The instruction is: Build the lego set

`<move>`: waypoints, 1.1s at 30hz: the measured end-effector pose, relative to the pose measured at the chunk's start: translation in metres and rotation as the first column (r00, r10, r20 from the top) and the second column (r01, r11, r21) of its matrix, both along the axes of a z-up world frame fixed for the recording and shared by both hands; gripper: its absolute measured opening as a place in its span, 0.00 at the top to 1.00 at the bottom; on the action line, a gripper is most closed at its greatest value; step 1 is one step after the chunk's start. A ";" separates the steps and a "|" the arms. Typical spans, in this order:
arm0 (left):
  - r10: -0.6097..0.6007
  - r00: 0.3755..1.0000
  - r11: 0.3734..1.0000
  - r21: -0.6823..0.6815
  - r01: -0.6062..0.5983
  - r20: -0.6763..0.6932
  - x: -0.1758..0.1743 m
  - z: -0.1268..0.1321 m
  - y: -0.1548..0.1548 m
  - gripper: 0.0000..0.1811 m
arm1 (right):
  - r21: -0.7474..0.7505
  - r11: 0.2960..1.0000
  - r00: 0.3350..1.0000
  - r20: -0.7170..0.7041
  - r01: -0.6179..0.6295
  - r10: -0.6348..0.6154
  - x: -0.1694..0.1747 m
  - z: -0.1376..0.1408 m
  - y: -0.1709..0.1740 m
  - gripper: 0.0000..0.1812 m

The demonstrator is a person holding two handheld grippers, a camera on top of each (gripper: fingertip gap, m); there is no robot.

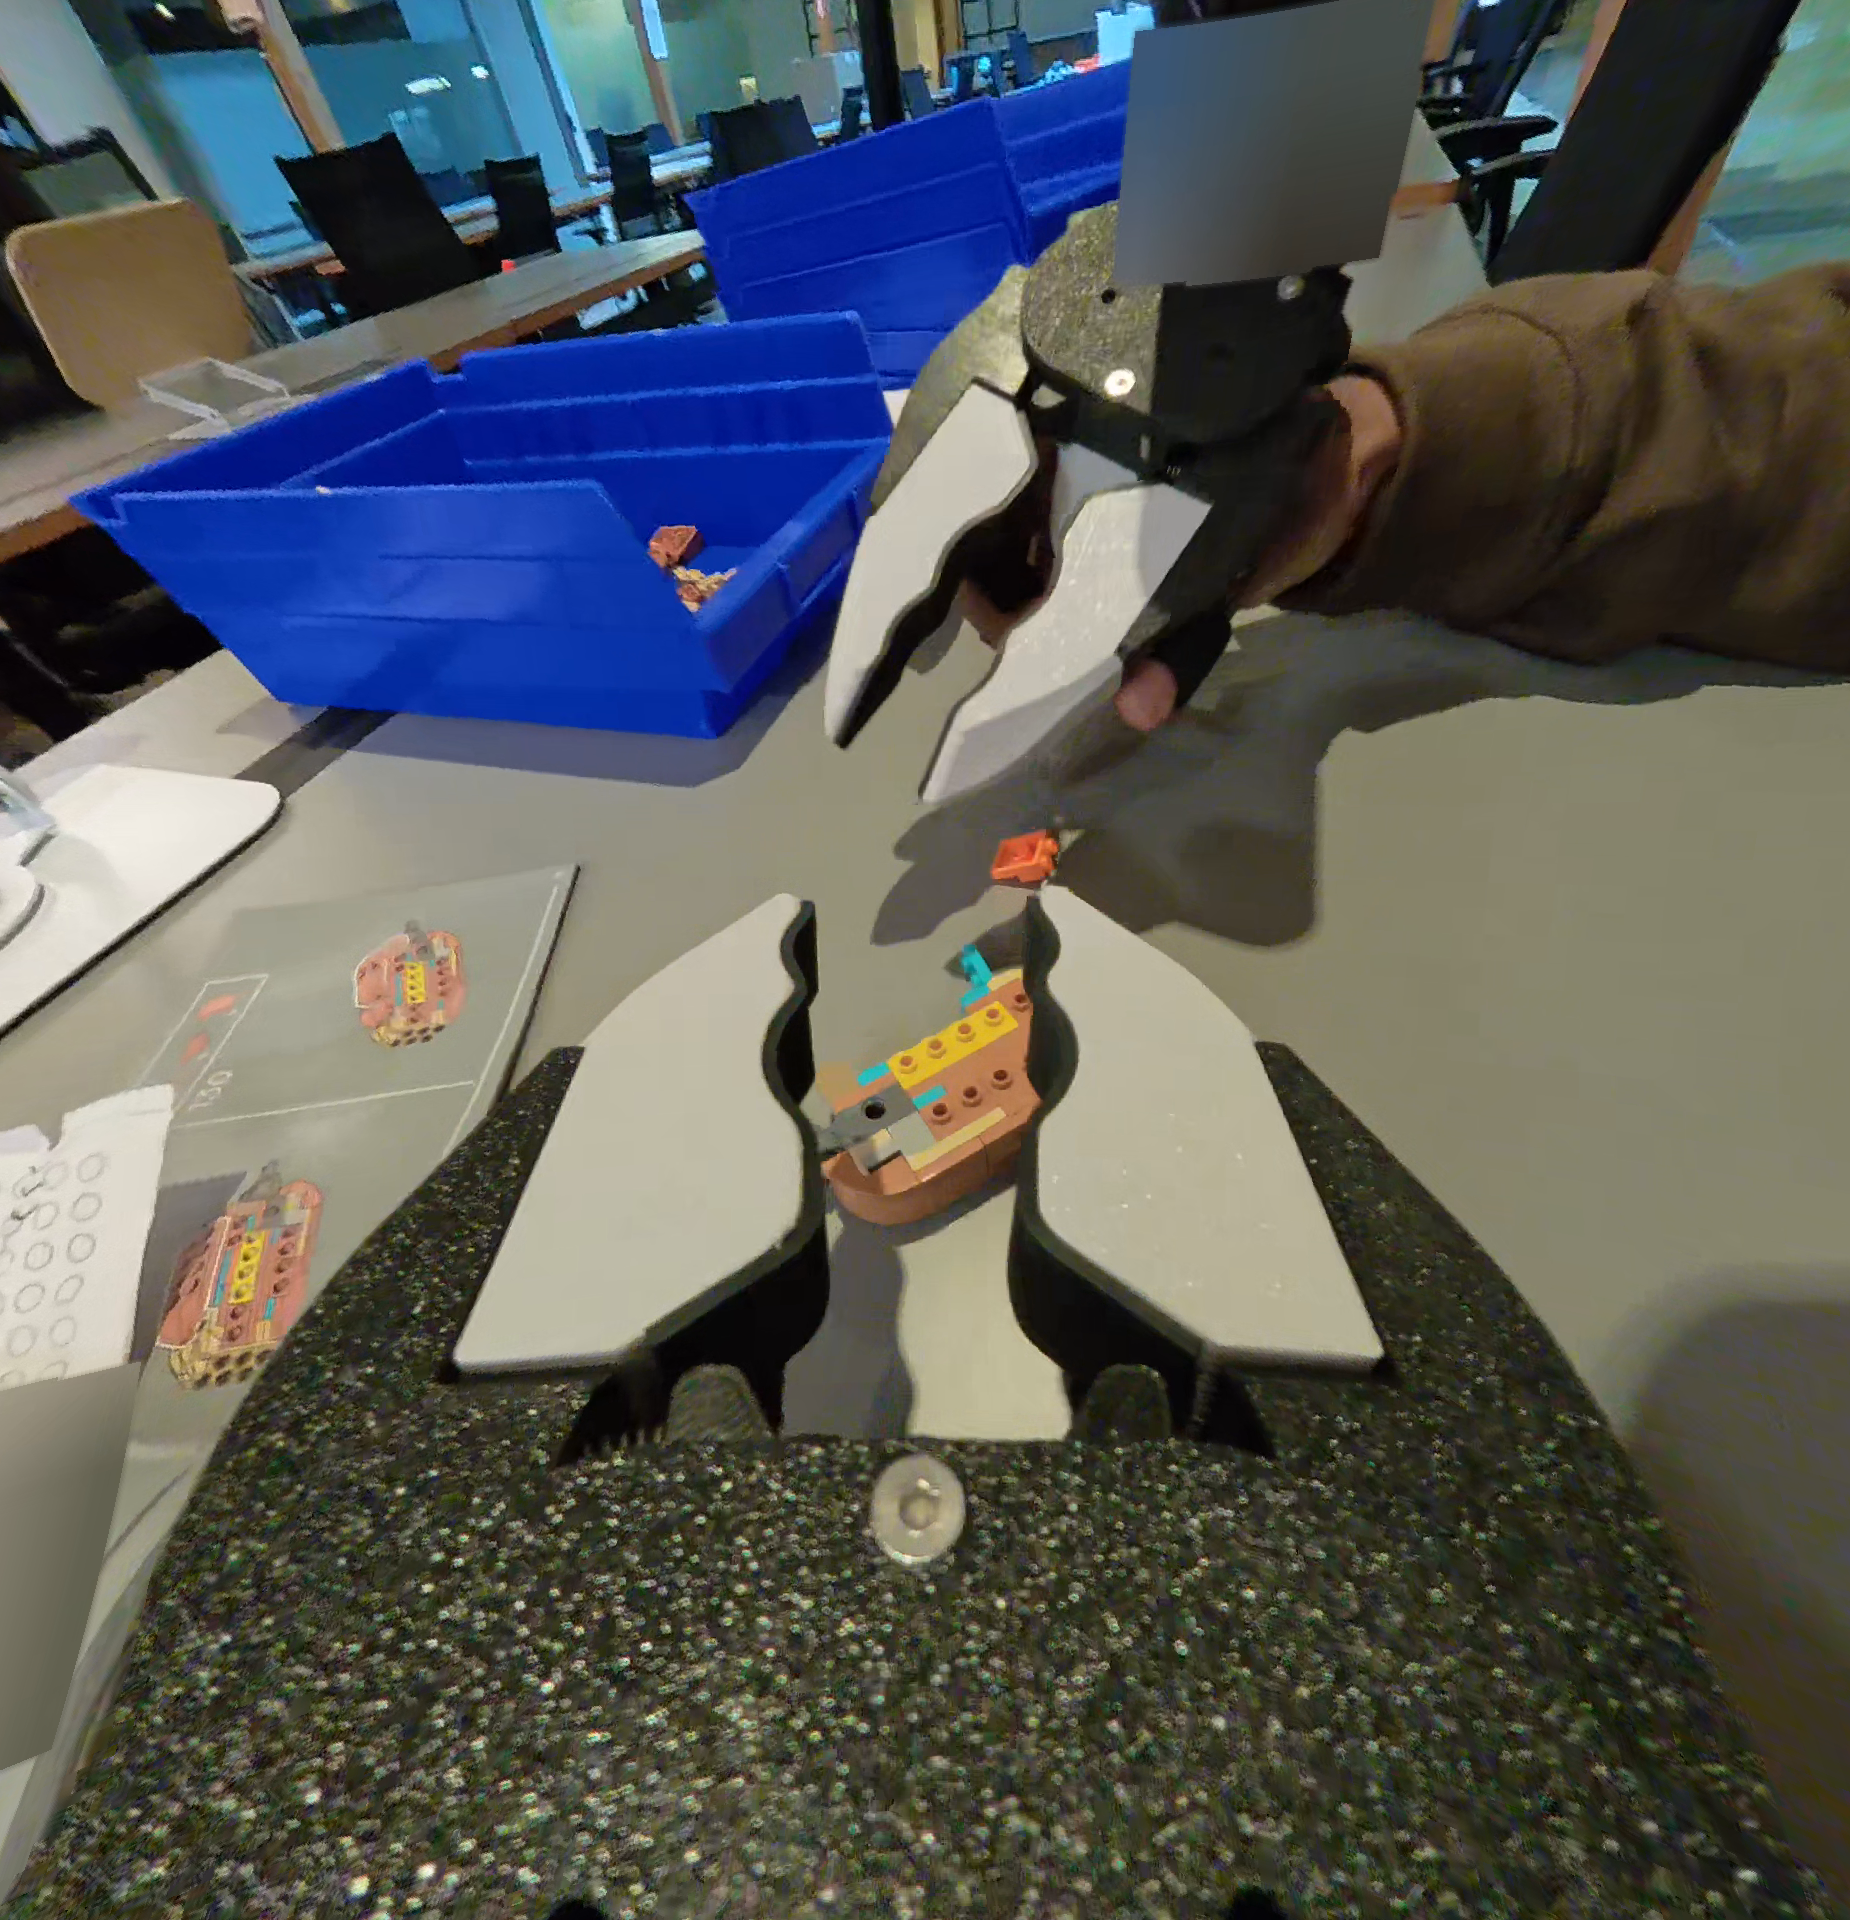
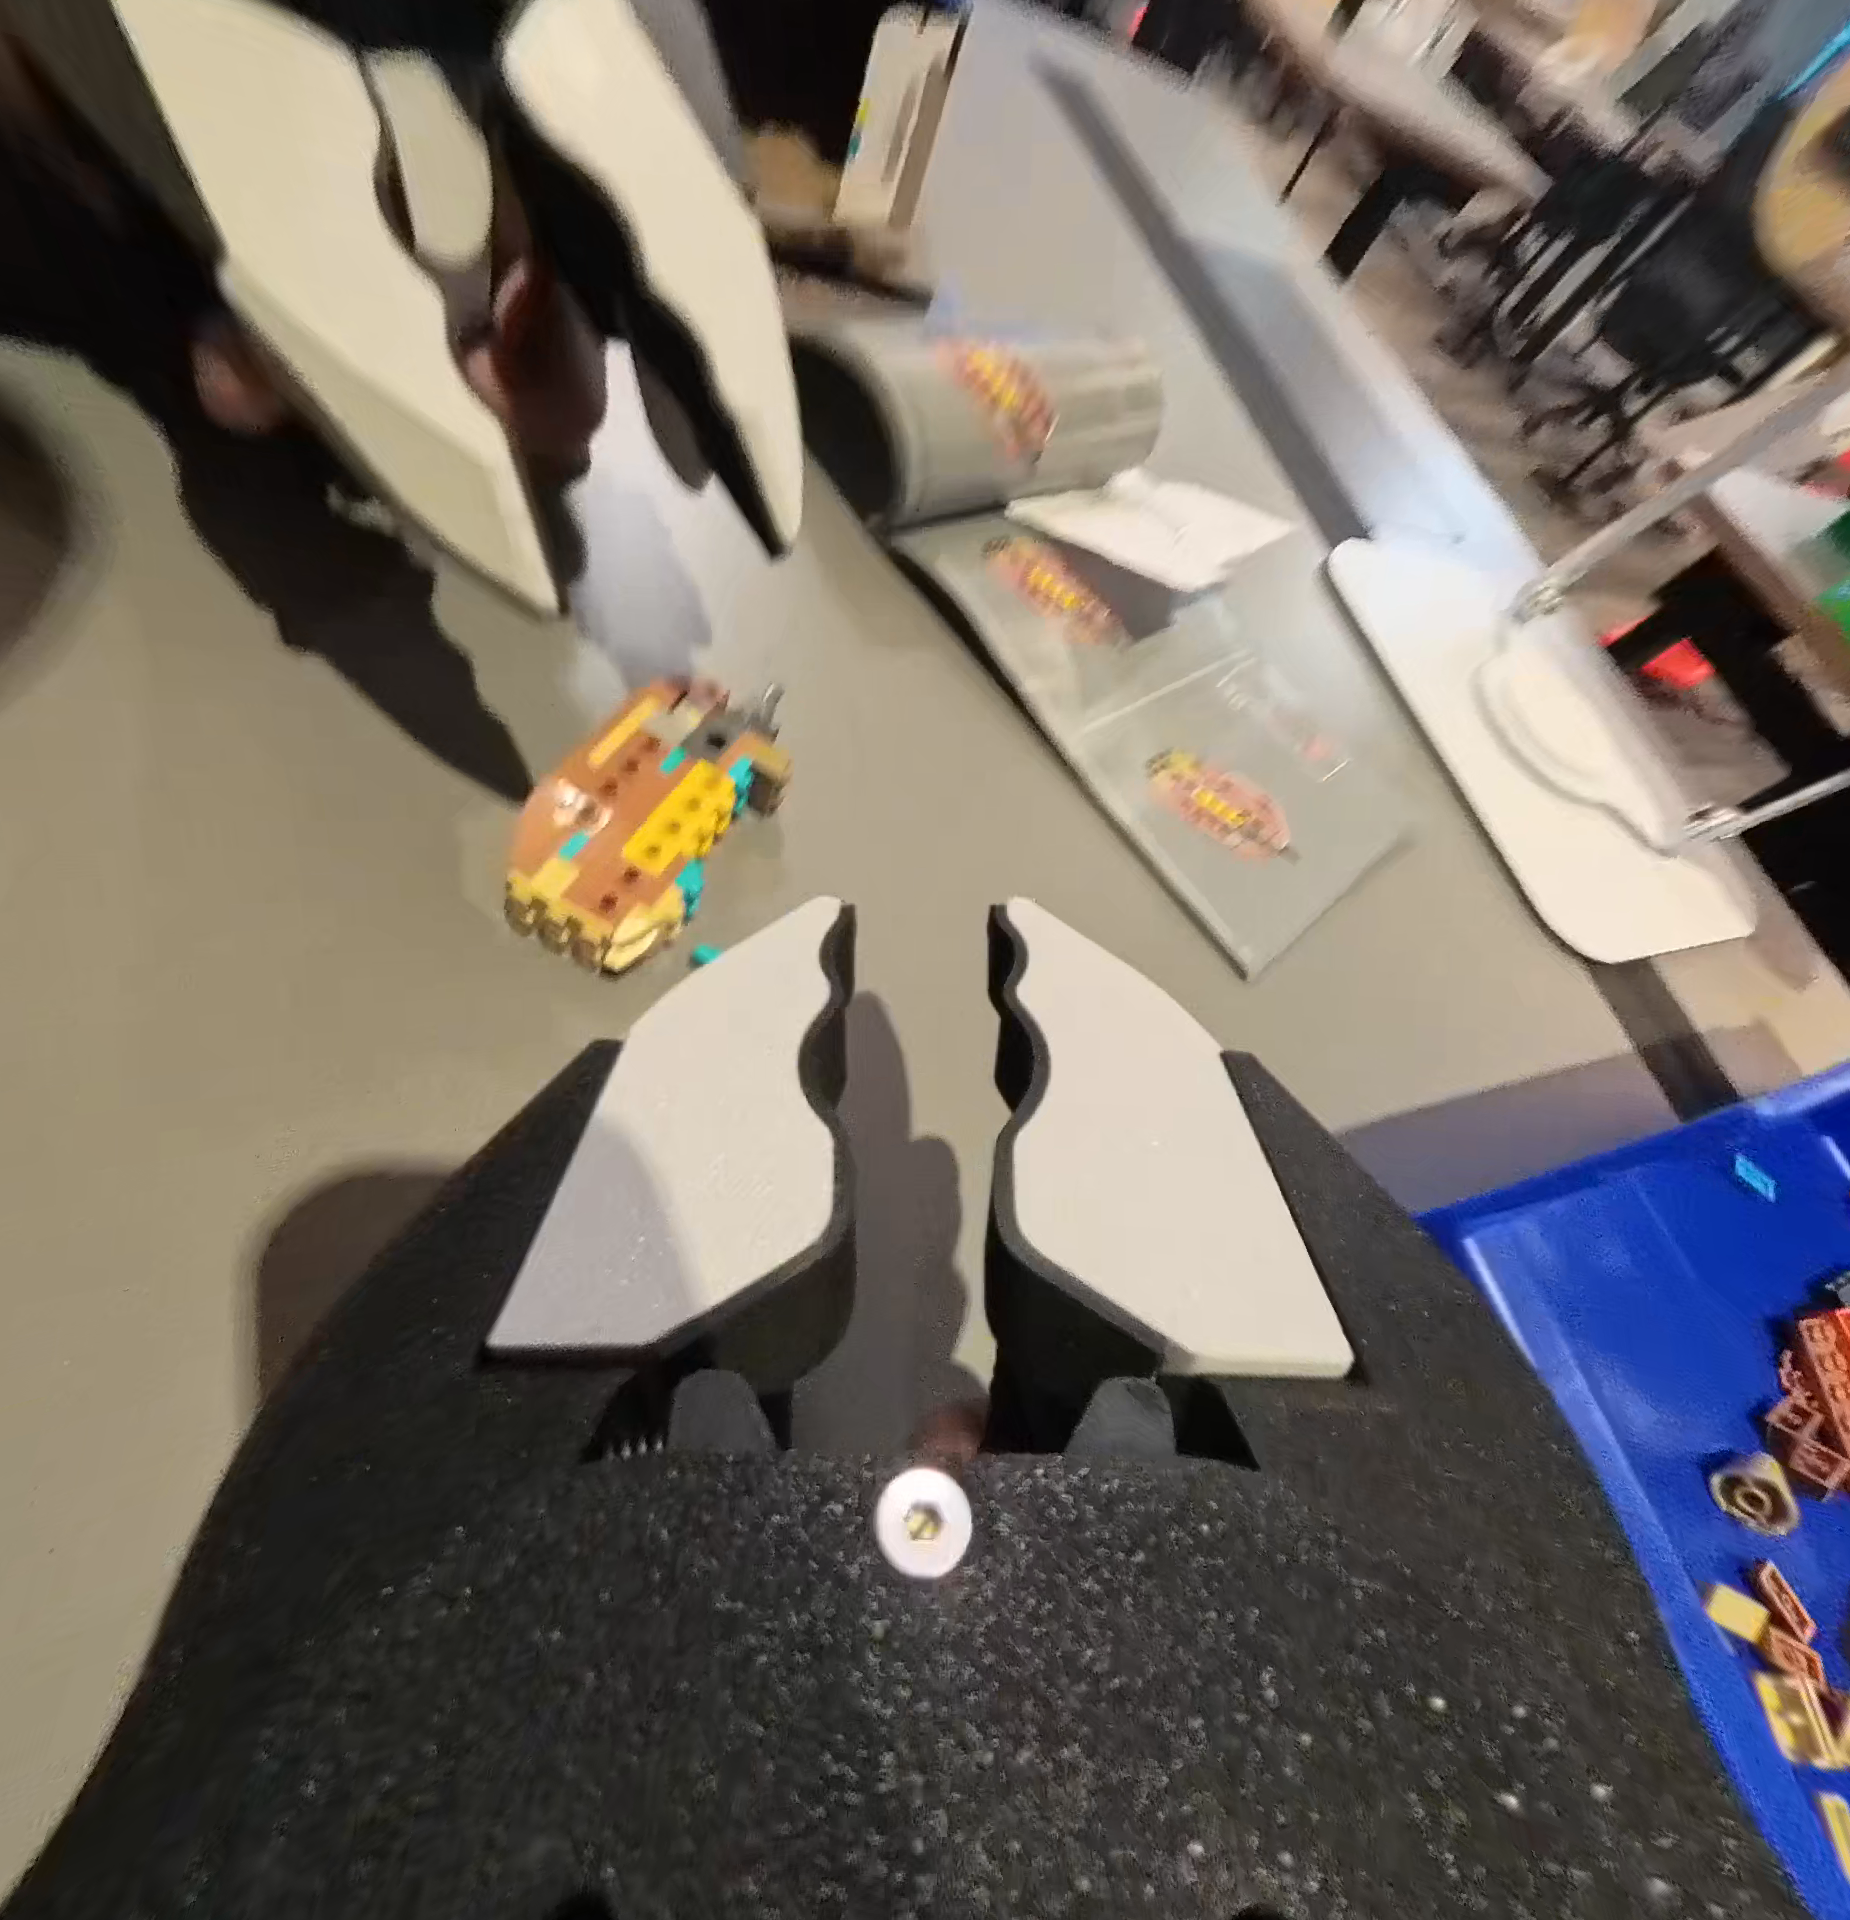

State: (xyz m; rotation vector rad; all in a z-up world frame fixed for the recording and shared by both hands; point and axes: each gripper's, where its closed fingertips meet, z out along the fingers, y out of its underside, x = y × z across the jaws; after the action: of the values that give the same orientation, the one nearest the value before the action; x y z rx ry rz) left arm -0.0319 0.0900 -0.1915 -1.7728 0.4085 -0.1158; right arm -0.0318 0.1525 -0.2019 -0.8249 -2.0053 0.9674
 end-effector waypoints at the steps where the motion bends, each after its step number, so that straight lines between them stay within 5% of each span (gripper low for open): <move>1: 0.011 1.000 1.000 0.018 -0.011 -0.007 -0.001 0.002 0.001 0.80 | -0.032 0.999 0.998 -0.048 0.030 -0.031 -0.004 0.008 0.003 0.87; 6: 0.053 0.998 0.990 0.130 -0.057 0.038 -0.002 0.023 0.005 0.82 | -0.330 0.944 0.979 -0.184 0.024 -0.089 -0.010 0.042 0.007 0.83; 10: 0.016 0.995 0.987 0.160 -0.031 0.098 0.006 0.032 0.005 0.82 | -0.615 0.771 0.924 -0.371 -0.167 -0.095 0.002 0.094 0.004 0.72; 16: -0.088 0.948 0.962 0.274 0.000 0.307 0.023 0.063 0.007 0.82 | -0.717 0.498 0.772 -0.621 -0.489 -0.136 0.036 0.157 -0.005 0.56; 21: -0.186 0.888 0.932 0.362 0.023 0.421 0.050 0.083 0.012 0.81 | -0.719 0.408 0.732 -0.663 -0.563 -0.160 0.046 0.169 -0.016 0.55; 25: -0.151 0.926 0.944 0.328 0.032 0.345 0.067 0.072 0.023 0.81 | -0.750 0.454 0.743 -0.624 -0.481 -0.242 0.037 0.164 -0.008 0.53; 29: 0.055 0.990 0.983 0.165 -0.076 0.132 0.049 0.040 0.037 0.82 | -0.725 0.659 0.799 -0.510 -0.200 -0.318 0.016 0.138 0.023 0.65; 32: 0.136 0.991 0.989 0.060 -0.135 -0.016 0.033 0.020 0.038 0.83 | -0.577 0.815 0.978 -0.195 -0.053 -0.075 0.004 0.081 0.015 0.82; 33: 0.152 0.987 0.988 0.034 -0.151 -0.043 0.027 0.016 0.037 0.83 | -0.511 0.860 0.999 -0.047 -0.002 -0.026 0.003 0.057 0.014 0.81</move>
State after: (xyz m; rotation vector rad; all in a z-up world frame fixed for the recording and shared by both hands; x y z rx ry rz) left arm -0.0051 0.1268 -0.1759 -1.7718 0.3057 0.0387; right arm -0.0284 0.1665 -0.1452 -1.0750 -1.7086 1.5343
